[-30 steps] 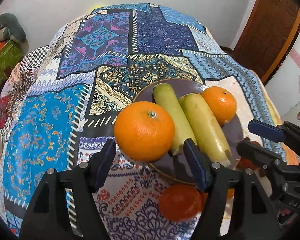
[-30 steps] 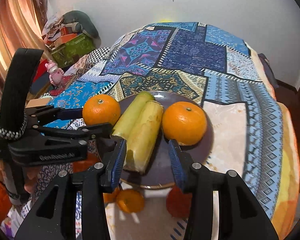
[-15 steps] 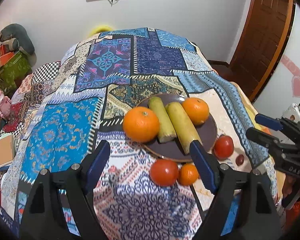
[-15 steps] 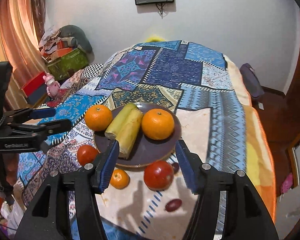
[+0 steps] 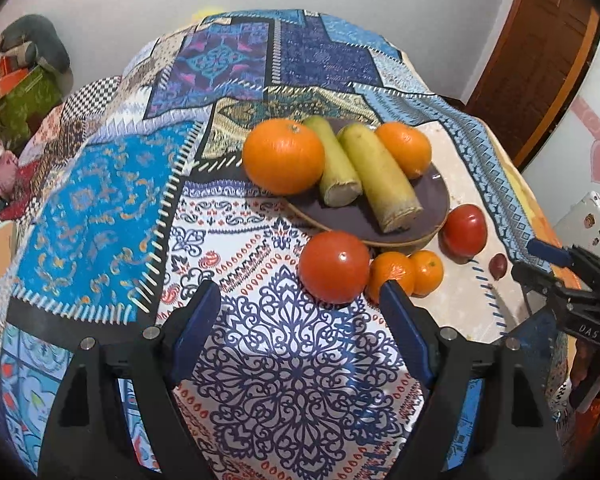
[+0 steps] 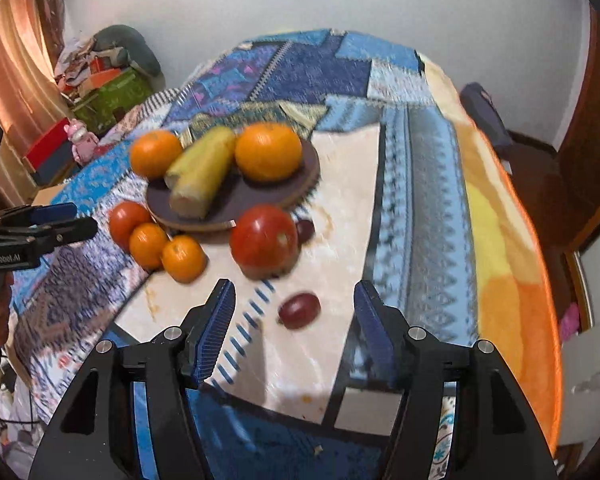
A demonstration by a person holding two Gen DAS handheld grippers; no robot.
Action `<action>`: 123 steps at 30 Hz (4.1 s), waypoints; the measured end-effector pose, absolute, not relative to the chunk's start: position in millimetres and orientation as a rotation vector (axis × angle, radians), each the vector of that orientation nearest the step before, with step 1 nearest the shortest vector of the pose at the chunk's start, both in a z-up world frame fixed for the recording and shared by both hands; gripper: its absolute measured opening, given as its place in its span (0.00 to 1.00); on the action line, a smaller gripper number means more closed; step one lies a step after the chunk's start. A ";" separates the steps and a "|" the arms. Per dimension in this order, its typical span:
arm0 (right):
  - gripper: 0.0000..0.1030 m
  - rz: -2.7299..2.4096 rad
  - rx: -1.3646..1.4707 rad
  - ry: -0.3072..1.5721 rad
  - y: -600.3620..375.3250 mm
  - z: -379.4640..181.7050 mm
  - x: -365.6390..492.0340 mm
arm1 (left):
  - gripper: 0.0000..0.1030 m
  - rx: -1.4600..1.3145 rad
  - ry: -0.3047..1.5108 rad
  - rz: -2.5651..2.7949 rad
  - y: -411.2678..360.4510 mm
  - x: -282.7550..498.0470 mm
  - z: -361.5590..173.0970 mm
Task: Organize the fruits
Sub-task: 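Grasp a red tomato with the left tool while the right tool grasps a dark red grape, then place the tomato on the plate rim with the left tool while the right releases the grape, then grasp a small mandarin with the left tool while the right tool grasps a large red tomato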
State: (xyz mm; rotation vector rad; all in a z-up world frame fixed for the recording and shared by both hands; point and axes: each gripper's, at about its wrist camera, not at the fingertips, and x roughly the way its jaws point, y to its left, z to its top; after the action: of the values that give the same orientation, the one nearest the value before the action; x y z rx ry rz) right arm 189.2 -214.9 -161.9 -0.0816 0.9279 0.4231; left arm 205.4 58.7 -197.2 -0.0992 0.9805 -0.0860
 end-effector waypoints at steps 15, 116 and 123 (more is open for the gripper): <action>0.27 0.464 -0.074 0.969 -207.1 -181.8 189.3 | 0.62 -0.097 1.002 -0.114 43.7 229.8 -216.4; 0.48 0.519 -0.022 0.944 -188.4 -170.5 216.1 | 0.48 -0.130 1.023 -0.219 11.8 219.5 -211.6; 0.48 0.509 -0.022 0.956 -185.3 -177.9 219.7 | 0.48 -0.162 1.042 -0.235 12.0 228.0 -219.7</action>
State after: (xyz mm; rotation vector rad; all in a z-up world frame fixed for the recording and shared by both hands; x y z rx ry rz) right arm 219.7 -185.3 -177.9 -0.0216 0.9558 0.5086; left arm 228.0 12.0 -219.7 -0.1616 1.0420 -0.2351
